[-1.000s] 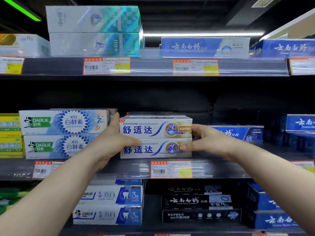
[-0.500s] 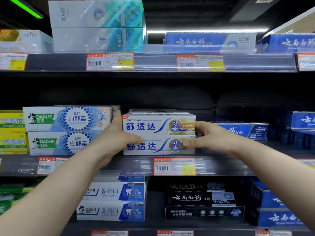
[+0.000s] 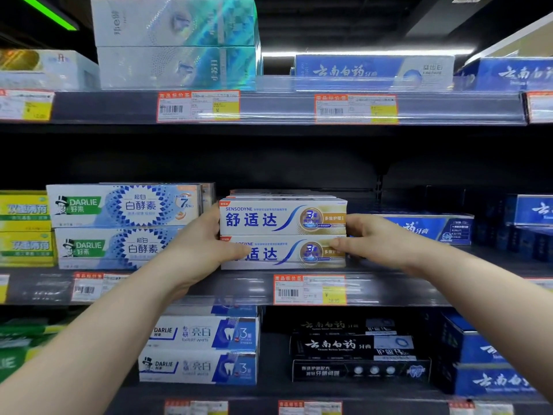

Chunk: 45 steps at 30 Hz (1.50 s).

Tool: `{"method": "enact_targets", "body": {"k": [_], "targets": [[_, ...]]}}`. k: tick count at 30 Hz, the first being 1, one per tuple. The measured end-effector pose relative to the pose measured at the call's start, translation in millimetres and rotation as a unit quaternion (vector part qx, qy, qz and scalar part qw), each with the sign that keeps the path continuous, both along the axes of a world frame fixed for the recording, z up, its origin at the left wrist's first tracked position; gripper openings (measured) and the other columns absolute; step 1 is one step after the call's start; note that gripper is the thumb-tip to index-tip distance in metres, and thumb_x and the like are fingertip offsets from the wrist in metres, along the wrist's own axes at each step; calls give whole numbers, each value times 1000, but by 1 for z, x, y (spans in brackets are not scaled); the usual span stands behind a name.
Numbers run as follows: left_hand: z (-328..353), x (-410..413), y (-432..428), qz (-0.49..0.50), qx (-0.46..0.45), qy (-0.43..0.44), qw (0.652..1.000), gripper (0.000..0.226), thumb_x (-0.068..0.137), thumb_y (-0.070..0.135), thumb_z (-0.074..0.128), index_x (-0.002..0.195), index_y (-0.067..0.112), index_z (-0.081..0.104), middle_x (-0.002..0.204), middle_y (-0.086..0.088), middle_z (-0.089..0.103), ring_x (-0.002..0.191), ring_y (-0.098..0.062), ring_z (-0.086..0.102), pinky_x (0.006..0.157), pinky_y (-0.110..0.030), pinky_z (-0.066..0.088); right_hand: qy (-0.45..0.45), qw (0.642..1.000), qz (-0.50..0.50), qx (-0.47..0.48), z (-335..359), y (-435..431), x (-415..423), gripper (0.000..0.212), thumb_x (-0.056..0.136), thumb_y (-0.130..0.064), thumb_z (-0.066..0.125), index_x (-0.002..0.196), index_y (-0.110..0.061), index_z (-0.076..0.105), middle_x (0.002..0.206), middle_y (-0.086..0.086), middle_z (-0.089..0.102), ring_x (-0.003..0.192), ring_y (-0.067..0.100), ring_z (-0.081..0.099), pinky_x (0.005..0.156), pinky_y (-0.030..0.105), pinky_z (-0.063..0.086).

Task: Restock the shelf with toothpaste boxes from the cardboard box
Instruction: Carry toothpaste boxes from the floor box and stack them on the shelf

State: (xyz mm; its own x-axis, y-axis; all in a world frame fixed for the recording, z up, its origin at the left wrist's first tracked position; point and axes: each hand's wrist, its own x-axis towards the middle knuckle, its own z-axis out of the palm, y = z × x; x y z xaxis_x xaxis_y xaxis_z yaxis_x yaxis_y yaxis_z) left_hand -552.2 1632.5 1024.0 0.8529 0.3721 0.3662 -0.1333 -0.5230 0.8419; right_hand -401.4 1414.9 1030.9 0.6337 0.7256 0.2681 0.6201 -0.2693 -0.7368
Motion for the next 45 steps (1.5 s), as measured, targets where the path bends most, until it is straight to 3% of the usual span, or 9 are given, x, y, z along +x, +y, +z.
{"method": "enact_targets", "body": {"k": [6,10,14,18,22,29,36,40,45], "targets": [[0,-4,-4,-21,-9,-22,1000,44,78,-7,63,101,30,54,101,7,68,98,-8,62,81,-23,47,-11,1000,-8,-13,0,1,-1,17,88,-16,59,94,-32,61,97,-15,68,80,-3,63,68,11,44],[1,-7,-9,-19,-29,-65,997,52,79,-9,62,85,37,39,85,22,54,77,10,54,74,-15,42,-18,1000,-17,-1,1,-1,-3,21,87,-13,59,104,-26,60,97,-13,67,68,-12,62,58,2,42],[-1,-18,-16,-23,-32,-106,994,51,81,-6,62,87,41,43,81,32,46,64,25,54,63,0,42,-59,997,-57,15,4,-7,-9,48,81,-22,67,127,-20,52,127,-8,60,110,1,56,86,14,46],[-7,-32,-19,33,1,-130,991,76,80,8,68,142,27,29,120,22,42,115,-3,46,101,-28,36,-72,986,-143,45,3,-16,-29,71,76,-30,70,139,-25,37,140,-8,47,123,13,49,107,38,40],[-22,-39,-25,30,52,-194,979,47,79,7,67,113,34,48,98,14,55,87,-9,59,85,-26,46,-102,973,-196,62,-5,-31,-63,65,81,-27,66,139,-27,36,143,-6,43,130,14,42,109,34,35],[-79,-29,-67,-101,101,-80,986,28,75,21,71,84,43,56,88,11,61,69,2,59,67,-22,45,-98,959,-267,-19,-54,-82,-118,61,85,-26,61,140,-25,35,145,-7,40,134,11,36,101,22,32],[-121,-26,-142,-166,207,55,963,43,81,32,65,121,18,57,119,-2,55,105,-20,54,91,-33,44,-50,934,-342,-94,-103,-171,-172,63,84,-29,63,140,-26,34,146,-6,39,133,11,39,109,27,31],[-139,-38,-204,-201,296,97,929,55,83,43,60,131,18,48,132,-3,51,120,-22,50,94,-32,41,-13,917,-382,-117,-124,-236,-213,62,85,-29,62,140,-26,34,126,-15,54,111,-2,50,90,15,39],[-175,-67,-310,-254,319,154,900,63,83,50,56,137,22,40,142,0,43,129,-19,44,103,-35,40,32,890,-420,-173,-161,-345,-276,63,85,-33,61,141,-29,31,146,-6,40,131,14,41,108,28,33]]}}
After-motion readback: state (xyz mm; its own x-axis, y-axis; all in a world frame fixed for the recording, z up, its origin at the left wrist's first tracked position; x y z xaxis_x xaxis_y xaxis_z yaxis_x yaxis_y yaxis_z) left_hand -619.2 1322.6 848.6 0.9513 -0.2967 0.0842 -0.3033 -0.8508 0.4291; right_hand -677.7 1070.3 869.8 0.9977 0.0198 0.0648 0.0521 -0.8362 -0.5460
